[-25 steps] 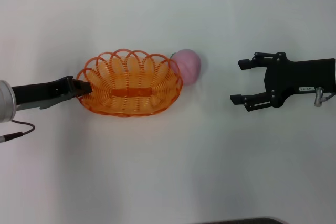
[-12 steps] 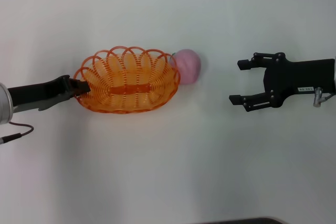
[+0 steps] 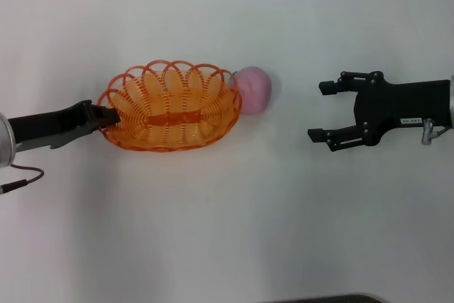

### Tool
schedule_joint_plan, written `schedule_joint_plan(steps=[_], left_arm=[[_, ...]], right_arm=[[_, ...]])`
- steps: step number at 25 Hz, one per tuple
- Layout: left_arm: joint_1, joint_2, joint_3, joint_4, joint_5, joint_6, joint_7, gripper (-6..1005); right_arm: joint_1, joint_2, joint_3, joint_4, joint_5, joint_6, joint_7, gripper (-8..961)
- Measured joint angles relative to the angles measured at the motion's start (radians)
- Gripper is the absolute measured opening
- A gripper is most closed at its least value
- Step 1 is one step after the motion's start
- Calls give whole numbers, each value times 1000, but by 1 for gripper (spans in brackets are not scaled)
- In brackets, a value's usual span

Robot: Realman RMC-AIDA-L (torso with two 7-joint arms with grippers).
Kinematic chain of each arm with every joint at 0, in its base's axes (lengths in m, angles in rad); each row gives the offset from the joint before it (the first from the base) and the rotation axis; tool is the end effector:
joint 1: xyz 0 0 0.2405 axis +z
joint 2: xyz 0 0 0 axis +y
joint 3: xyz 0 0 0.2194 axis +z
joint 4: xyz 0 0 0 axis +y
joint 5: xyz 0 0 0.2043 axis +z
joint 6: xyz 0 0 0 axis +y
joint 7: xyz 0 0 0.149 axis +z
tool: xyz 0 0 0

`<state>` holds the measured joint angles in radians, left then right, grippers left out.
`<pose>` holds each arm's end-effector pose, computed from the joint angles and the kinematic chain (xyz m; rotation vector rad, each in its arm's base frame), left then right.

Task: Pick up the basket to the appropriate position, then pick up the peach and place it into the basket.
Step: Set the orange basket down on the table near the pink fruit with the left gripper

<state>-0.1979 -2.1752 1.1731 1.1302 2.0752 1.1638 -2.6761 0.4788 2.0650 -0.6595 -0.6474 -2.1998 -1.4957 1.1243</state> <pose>-0.2524 0.2953 -0.0059 -1.9850 -1.9021 -0.4889 0.2752 0.2914 0.0070 -2.7941 0.3838 0.3541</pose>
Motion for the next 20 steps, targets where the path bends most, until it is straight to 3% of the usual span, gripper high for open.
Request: schedule_joint_plan(steps=[7,20], left_arm=[[0,0,-10,-1,-1,0,4,62],[15,0,-80,-48,-56,41,70,228]], right_arm=[[1,2,0,0,0,1,0,947],[3,5,11,0,1,2,-7,946]])
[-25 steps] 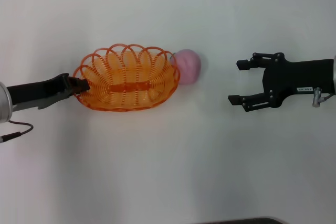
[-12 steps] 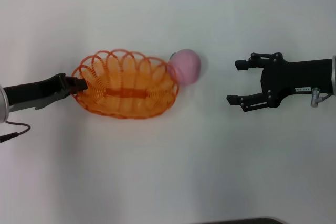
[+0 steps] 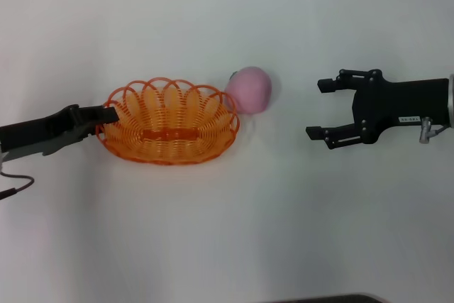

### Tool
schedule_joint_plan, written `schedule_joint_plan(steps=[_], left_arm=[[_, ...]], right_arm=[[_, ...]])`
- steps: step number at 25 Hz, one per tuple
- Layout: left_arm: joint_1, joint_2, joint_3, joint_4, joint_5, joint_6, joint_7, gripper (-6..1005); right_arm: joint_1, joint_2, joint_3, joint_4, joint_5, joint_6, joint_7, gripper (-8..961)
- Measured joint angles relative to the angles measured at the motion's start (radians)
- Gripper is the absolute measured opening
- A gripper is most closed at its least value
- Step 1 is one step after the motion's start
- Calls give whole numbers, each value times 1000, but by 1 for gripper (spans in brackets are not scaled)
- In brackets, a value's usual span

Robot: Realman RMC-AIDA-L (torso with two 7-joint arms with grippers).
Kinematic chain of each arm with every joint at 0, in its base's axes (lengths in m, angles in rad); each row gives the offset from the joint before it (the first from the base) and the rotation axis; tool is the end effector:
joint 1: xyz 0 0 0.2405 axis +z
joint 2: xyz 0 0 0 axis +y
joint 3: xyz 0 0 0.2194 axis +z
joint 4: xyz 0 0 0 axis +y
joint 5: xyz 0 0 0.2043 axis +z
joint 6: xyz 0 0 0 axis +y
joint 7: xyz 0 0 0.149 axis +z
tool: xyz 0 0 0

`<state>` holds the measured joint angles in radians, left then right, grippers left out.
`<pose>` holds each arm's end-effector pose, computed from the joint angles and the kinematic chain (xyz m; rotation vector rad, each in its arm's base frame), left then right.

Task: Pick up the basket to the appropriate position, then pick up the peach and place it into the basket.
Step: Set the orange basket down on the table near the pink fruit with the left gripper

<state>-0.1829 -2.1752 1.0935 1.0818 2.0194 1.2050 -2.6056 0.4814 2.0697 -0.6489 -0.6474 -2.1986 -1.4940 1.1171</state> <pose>-0.2648 0.2874 0.0004 -1.9531 -1.9412 -0.5702 0.2740 0.2925 0.0065 -2.7854 0.3775 0.3643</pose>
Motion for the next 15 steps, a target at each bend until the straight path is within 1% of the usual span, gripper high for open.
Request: schedule_joint_plan(steps=[3,9,12,13,15], left_arm=[[1,0,-27,-21,-13,25,27,282],[5,0,-53,-49,-24,53,92,388],[-1,1,-69,-54,-2,70,151,414],[-2,2,-80,-53,10,74,173,429],[-3,4,-127,-50,23,96,220,458]], right_arm=[[2,1,0,0,0,0,0,946],[3,1,3,-1,1,1,0,947],[3,2,9,-2,0,3,0,947],[3,2,10,-2,1,3,0,947],[3,3,11,-2,1,5,0,947]])
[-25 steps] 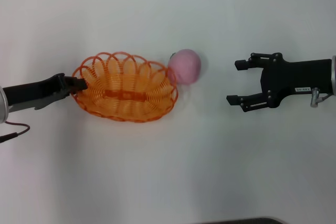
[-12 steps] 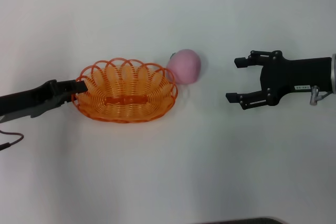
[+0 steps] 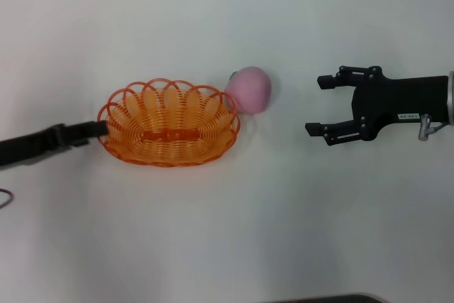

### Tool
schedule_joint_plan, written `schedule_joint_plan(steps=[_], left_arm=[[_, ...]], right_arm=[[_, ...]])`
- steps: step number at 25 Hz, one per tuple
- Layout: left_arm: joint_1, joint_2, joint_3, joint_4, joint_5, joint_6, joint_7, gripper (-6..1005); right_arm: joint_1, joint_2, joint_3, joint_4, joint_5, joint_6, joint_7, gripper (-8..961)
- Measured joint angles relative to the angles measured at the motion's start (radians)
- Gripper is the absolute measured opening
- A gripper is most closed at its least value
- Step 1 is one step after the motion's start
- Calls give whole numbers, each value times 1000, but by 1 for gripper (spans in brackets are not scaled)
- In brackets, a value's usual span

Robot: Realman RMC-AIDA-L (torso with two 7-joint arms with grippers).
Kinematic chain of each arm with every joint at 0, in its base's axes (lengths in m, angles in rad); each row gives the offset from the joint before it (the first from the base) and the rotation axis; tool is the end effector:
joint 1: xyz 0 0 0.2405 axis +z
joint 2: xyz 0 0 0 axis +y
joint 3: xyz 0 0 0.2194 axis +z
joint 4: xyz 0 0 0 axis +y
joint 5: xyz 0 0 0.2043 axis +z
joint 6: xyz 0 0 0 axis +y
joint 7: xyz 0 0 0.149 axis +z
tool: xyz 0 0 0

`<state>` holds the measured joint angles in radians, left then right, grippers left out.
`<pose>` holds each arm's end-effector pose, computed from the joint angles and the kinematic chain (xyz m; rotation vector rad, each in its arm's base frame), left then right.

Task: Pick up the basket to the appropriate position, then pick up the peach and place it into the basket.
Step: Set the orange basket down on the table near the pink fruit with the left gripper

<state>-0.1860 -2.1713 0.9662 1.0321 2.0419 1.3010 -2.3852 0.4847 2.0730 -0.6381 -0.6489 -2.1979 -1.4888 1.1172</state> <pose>-0.2816 0.2744 0.0099 -2.0719 -1.8111 -0.5462 0.2732 0.2944 0.0070 -2.7726 0.3793 0.3701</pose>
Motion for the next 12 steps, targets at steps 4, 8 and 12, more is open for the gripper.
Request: schedule_joint_plan(steps=[4,8,12], left_arm=[[0,3,-162,0,-48,114,202,540],[3,6,-247,0,-102,246,380,617],[9,5,-258,4,-106,363,571,613]], right_arm=[[0,0,3,0,0,0,0,947],[0,1,8,0,0,1,2,946],[0,2,17,0,1,1,2,946]])
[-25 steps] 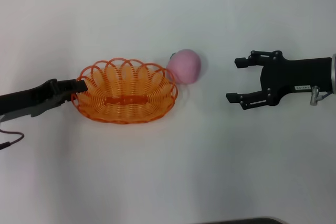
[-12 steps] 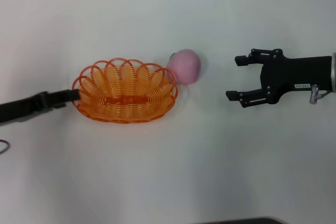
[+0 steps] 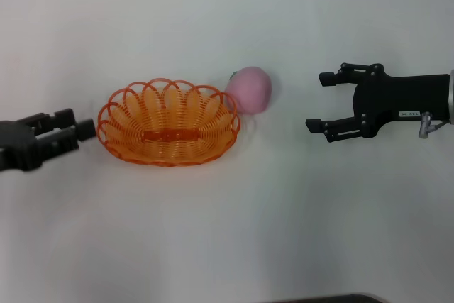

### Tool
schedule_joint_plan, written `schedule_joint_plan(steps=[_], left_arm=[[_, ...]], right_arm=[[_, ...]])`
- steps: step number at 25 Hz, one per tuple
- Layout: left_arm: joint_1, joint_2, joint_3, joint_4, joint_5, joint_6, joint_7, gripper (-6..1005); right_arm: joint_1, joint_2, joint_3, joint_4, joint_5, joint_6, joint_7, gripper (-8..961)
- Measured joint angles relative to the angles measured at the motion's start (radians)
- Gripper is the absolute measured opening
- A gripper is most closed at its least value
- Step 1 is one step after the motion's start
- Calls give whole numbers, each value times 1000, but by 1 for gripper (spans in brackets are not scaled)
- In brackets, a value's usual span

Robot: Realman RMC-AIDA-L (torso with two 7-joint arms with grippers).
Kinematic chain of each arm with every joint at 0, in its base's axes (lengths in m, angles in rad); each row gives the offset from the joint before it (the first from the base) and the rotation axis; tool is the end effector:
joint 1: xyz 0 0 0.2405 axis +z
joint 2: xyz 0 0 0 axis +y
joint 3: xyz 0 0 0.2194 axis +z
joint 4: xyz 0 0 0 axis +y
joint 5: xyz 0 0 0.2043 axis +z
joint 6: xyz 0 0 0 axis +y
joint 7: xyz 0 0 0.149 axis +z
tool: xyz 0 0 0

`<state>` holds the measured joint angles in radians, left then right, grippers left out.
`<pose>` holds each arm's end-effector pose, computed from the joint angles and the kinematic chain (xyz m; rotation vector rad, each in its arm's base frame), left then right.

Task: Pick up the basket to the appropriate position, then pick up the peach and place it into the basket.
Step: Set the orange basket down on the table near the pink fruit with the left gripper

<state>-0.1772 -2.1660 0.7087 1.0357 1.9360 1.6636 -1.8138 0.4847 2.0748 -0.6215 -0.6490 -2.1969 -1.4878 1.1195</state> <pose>-0.2685 0.2454 0.0488 -2.4506 -1.1962 -0.7641 0.2736 0.2952 0.0083 -2.7562 0.3920 0.3817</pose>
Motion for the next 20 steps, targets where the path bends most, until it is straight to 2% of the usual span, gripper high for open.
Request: schedule_joint_plan(steps=[4,9,13,20], left_arm=[[16,-9,12,-31,-2,47,223,614],[32,-9,16,-109,18,105,516,619],[43,-10,18,-129,20,116,609,622],[34,-9,23,-129,122,83,618,628]], right_arm=[[-6,1,2,0,1,-1,3,946],[-10,1,20,0,2,-19,6,946],[-8,1,18,0,2,-30,7,946],[-7,1,16,1,-2,-68,7,947]])
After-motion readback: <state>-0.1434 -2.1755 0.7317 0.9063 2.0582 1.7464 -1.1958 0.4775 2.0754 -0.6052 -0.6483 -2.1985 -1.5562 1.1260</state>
